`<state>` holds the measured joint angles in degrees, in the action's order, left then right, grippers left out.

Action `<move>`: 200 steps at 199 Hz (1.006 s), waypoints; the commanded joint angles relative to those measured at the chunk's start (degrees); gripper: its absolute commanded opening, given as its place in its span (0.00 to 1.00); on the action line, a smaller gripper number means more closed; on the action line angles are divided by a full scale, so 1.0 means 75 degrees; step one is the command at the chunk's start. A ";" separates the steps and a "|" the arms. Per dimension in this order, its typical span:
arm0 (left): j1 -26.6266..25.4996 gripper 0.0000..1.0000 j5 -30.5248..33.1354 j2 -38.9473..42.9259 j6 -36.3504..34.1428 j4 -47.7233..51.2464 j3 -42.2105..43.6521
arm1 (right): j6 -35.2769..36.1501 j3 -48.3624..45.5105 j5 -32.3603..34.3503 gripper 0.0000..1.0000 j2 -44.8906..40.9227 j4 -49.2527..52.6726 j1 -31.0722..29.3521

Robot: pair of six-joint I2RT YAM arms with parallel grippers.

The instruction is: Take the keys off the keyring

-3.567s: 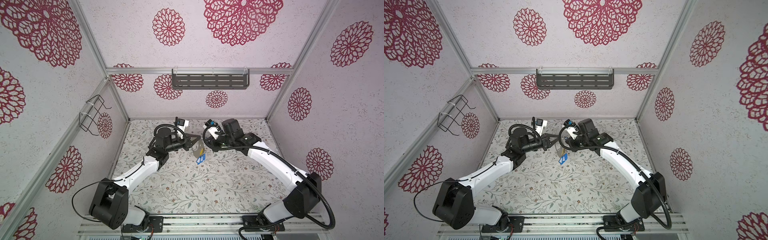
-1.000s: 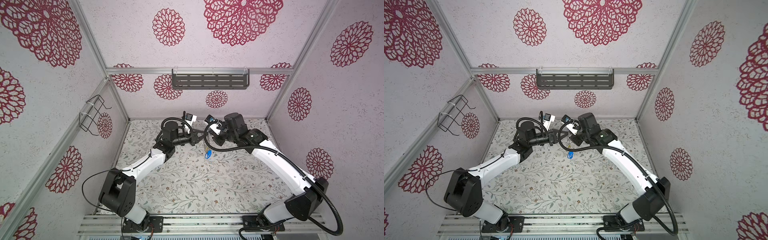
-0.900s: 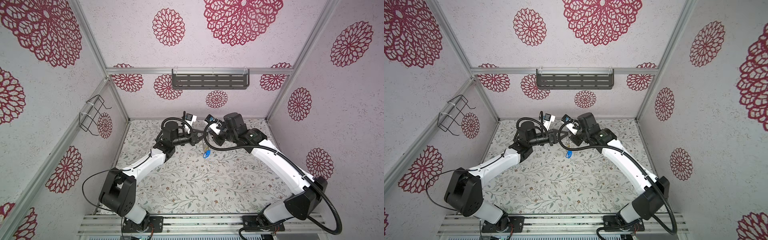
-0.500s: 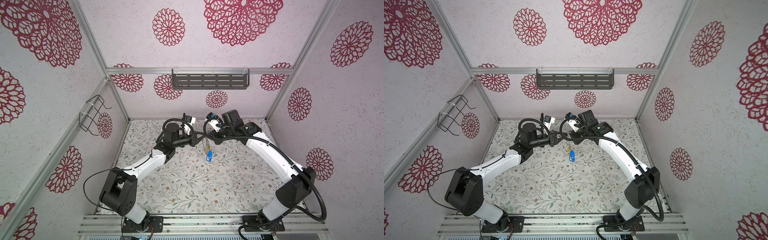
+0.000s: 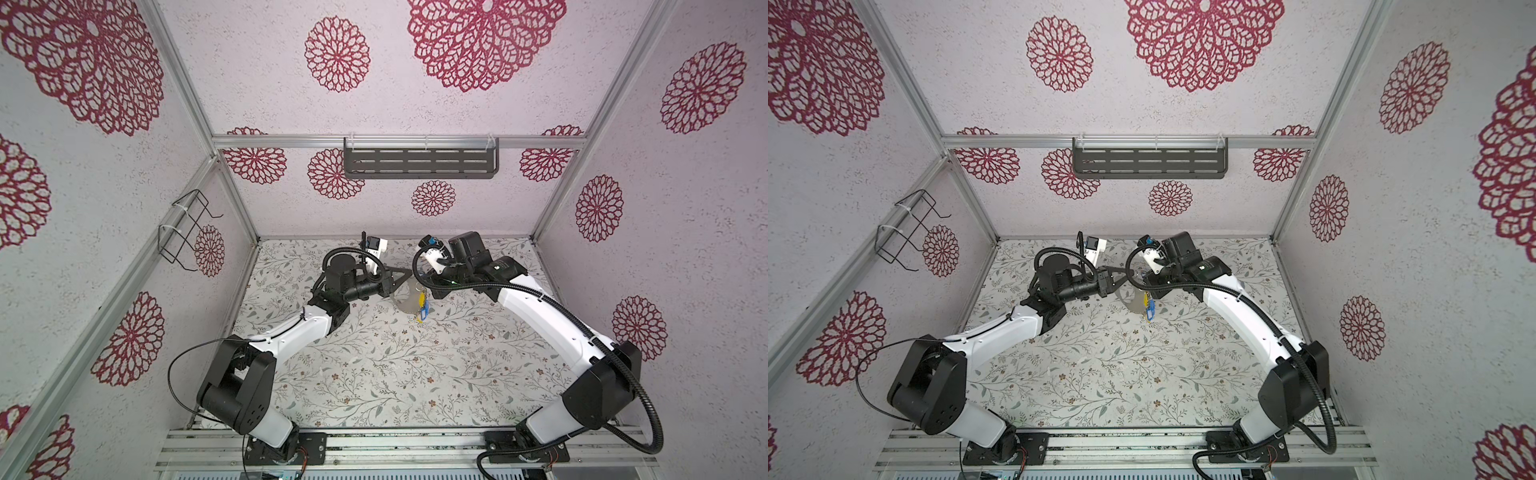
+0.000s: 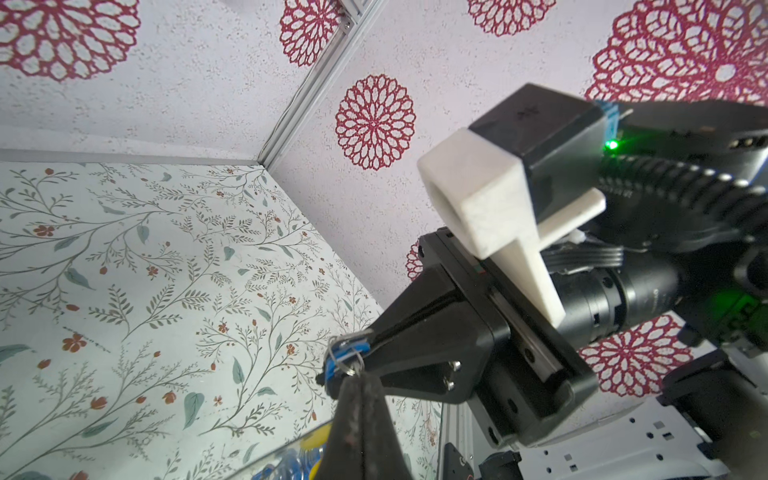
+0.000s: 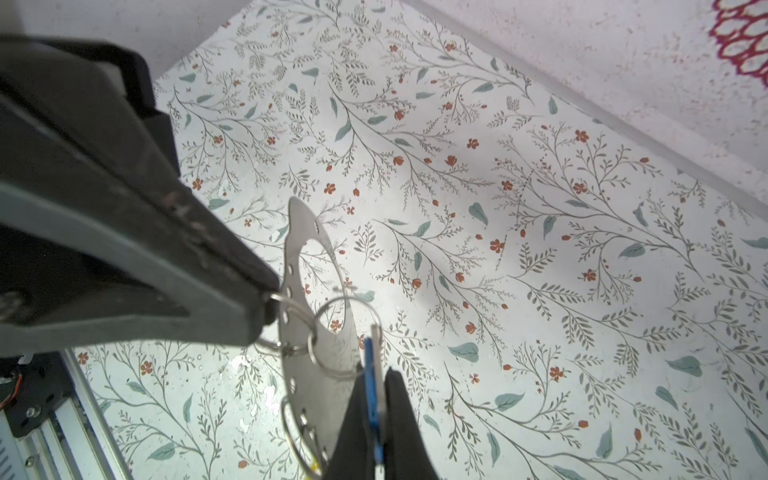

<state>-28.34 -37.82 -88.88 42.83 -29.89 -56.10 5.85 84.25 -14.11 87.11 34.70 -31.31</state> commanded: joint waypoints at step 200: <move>-0.0160 0.00 -0.0518 -0.0008 0.1279 -0.1965 -0.0408 | -0.0918 -0.1673 0.0757 0.07 -0.1494 -0.1500 0.0197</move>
<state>-29.98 -37.15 -88.90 53.21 -40.14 -55.46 2.63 73.76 -15.00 77.78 22.94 -31.20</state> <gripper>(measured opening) 0.045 0.067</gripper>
